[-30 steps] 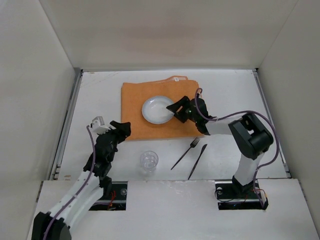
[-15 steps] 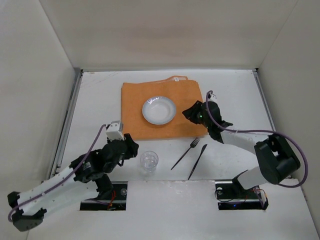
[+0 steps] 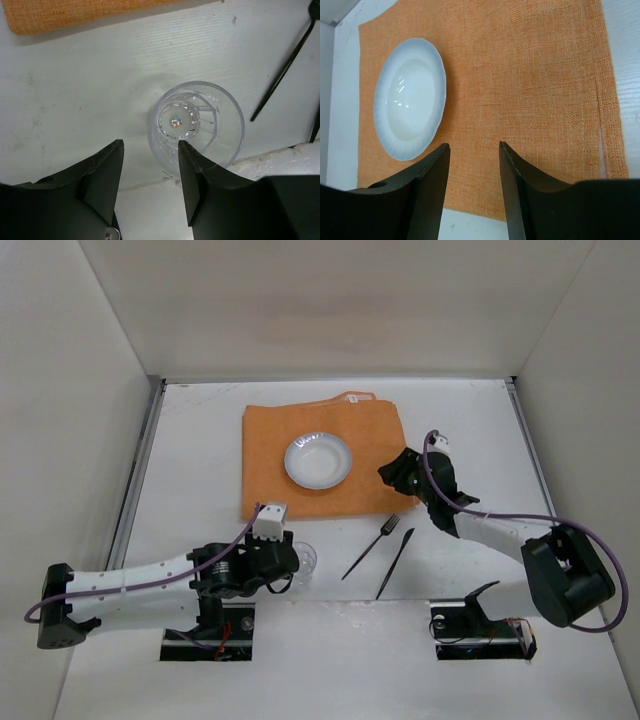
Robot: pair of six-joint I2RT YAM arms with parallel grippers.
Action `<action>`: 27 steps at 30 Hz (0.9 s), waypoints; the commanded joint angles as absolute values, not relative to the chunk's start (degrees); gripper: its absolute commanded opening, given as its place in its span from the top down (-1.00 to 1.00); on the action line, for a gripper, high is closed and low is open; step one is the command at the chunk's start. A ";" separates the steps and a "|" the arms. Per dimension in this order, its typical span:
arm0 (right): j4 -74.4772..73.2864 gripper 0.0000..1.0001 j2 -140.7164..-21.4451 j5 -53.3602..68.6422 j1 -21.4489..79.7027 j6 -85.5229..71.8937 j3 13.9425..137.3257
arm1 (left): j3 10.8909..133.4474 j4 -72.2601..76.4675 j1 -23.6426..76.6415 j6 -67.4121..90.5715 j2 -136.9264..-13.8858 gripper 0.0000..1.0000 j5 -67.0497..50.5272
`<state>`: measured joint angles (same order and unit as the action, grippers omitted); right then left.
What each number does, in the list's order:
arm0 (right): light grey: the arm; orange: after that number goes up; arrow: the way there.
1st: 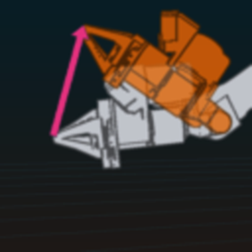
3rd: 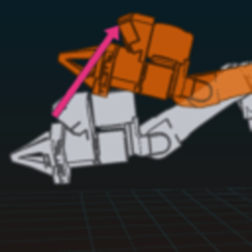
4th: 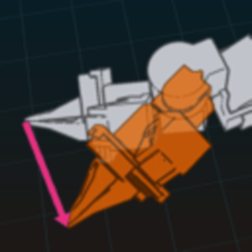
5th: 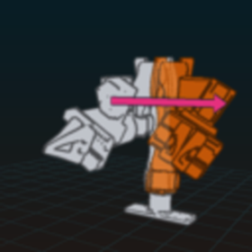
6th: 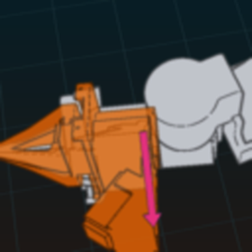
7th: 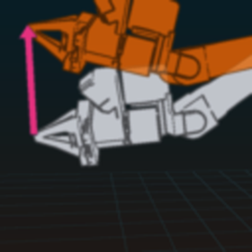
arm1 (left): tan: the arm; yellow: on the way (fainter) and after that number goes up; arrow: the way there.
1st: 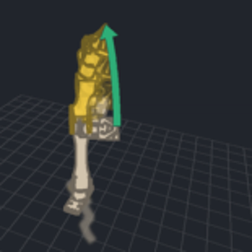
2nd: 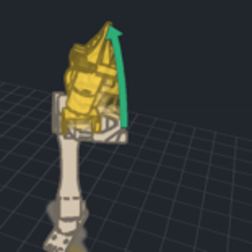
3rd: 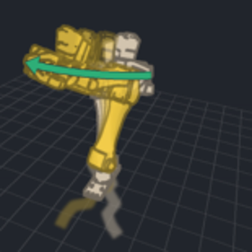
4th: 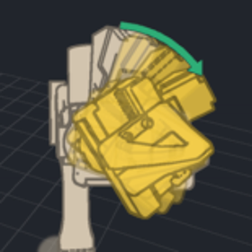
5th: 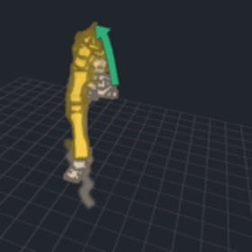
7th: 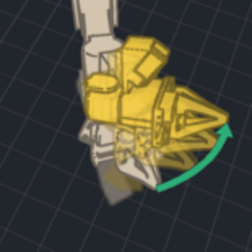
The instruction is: Set the dinner table for one person
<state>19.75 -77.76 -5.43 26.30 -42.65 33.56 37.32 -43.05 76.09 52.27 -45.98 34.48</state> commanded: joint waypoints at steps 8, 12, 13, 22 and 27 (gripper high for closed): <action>23.38 -0.01 -77.34 -4.75 26.15 -42.45 33.93 | 34.37 -34.99 71.24 49.49 -48.95 0.39 34.72; 24.17 -0.06 -77.26 -4.75 25.80 -42.71 33.49 | 33.05 -32.61 70.01 48.34 -49.74 0.45 32.87; 24.26 -0.06 -77.26 -4.75 25.79 -42.80 33.49 | 32.79 -32.35 69.74 47.99 -49.83 0.46 32.61; 24.87 -0.10 -77.52 -4.75 24.83 -43.24 32.96 | 35.15 -33.66 68.95 46.67 -48.17 0.90 34.28; 26.45 -0.18 -74.71 -4.66 20.88 -45.96 29.98 | 40.59 -35.16 68.42 44.83 -44.74 0.91 34.28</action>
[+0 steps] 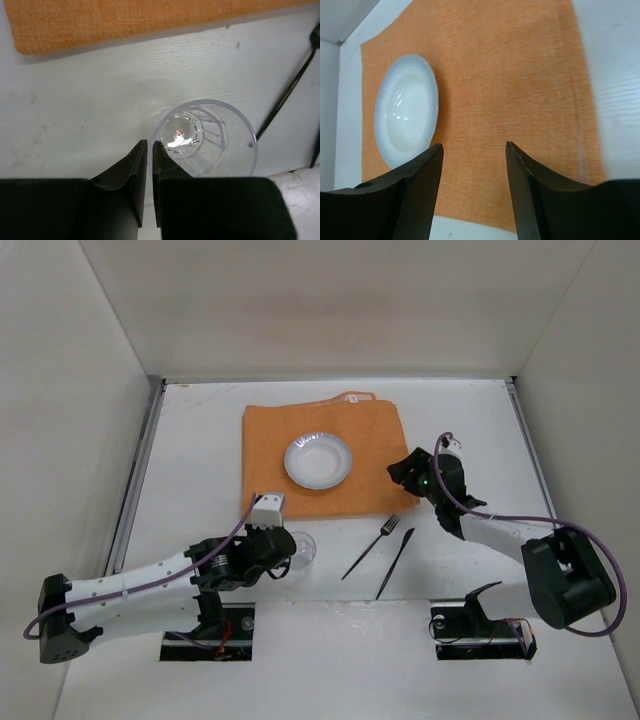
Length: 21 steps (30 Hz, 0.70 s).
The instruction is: Set the dinner table for one person
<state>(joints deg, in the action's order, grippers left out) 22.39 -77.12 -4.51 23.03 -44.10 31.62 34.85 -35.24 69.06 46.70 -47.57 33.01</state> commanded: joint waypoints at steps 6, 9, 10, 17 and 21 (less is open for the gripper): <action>27.16 -0.22 -73.91 -4.48 17.80 -47.81 28.30 | 46.75 -29.21 61.94 41.85 -46.40 0.91 34.89; 27.42 -0.22 -74.88 -4.75 16.83 -49.04 27.78 | 49.30 -18.15 56.22 36.85 -51.39 0.91 33.67; 27.86 -0.22 -75.32 -4.66 16.57 -49.39 27.60 | 50.18 -14.89 54.64 35.61 -53.07 0.91 33.31; 29.62 -0.16 -75.15 -2.72 14.02 -51.41 26.11 | 66.42 2.80 45.76 28.83 -77.66 0.91 24.97; 29.62 -0.15 -74.36 -3.08 14.02 -51.42 25.75 | 78.29 4.30 42.50 27.60 -92.17 0.91 22.68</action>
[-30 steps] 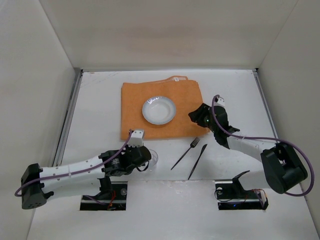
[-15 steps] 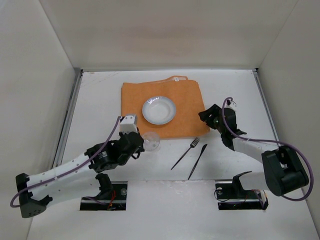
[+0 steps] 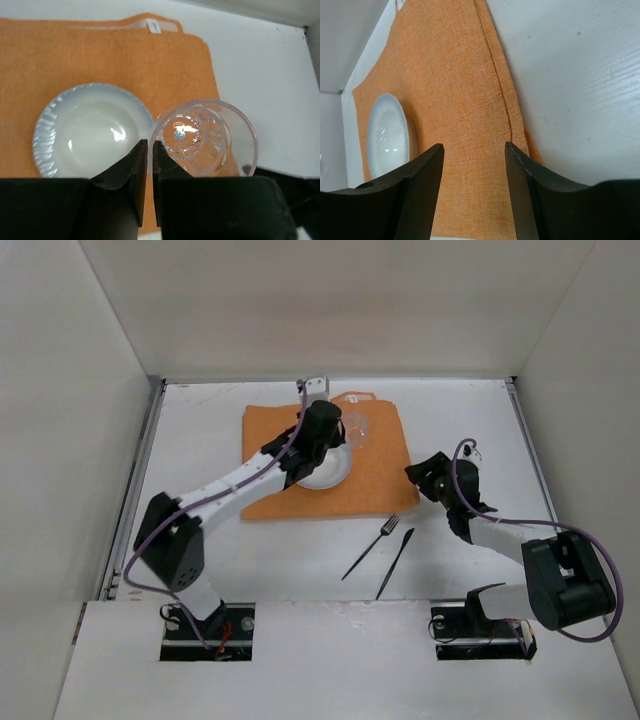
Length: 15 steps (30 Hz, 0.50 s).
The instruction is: Set the dinner table for one person
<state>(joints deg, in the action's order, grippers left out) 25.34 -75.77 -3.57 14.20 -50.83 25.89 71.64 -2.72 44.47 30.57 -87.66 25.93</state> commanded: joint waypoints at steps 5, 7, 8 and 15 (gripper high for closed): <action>29.62 -0.15 -74.53 -2.90 14.02 -51.33 25.84 | 92.96 3.78 40.47 27.77 -106.67 0.92 20.13; 29.62 -0.15 -74.44 -2.72 14.02 -51.42 25.84 | 97.44 3.78 40.12 27.95 -110.81 0.92 19.51; 29.62 -0.15 -74.18 -2.72 13.93 -51.42 25.75 | 99.04 3.69 40.03 28.04 -112.22 0.92 19.25; 29.62 -0.16 -72.60 -2.81 13.67 -51.15 25.31 | 107.14 2.02 39.42 29.53 -120.93 0.92 17.67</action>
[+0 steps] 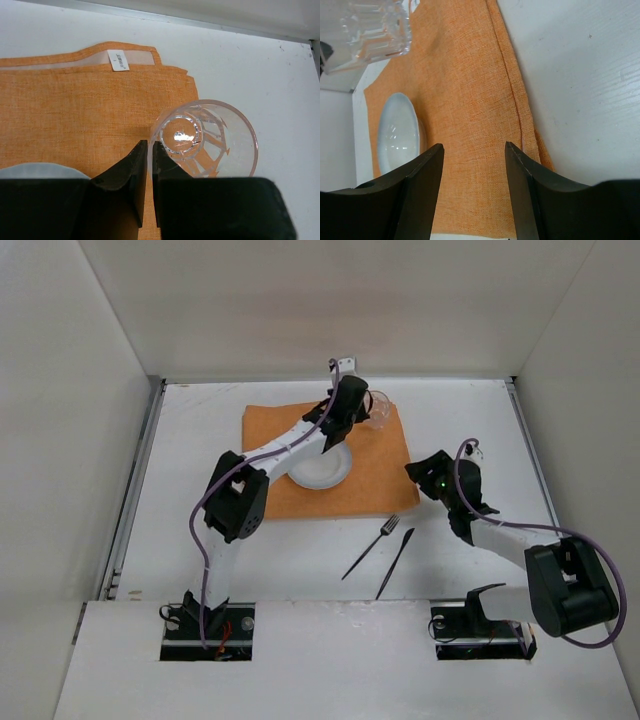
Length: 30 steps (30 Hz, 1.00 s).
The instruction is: Set the dinner table for one person
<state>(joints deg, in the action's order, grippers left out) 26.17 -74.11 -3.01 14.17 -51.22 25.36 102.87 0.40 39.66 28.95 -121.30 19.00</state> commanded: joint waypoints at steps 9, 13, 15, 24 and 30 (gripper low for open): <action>29.62 -0.16 -73.39 -2.90 13.75 -51.15 25.49 | 108.72 2.46 38.80 30.23 -127.96 0.85 17.14; 30.14 -0.16 -73.65 -2.81 13.67 -51.15 25.49 | 108.63 3.16 38.54 30.67 -129.11 0.81 17.14; 30.23 -0.16 -73.83 -2.73 13.67 -51.15 25.49 | 108.54 3.25 38.54 30.67 -129.11 0.78 17.40; 30.32 -0.21 -72.51 -3.52 13.40 -50.71 24.96 | 107.06 4.39 39.06 29.53 -125.43 0.21 17.58; 30.32 -0.21 -73.56 -3.60 13.49 -50.62 25.22 | 101.53 5.19 40.99 24.62 -115.33 -0.04 17.67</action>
<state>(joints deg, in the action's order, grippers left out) 26.65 -73.87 -3.01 13.82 -51.18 25.32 102.96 2.28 39.51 28.34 -126.58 17.58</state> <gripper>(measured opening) 0.603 0.515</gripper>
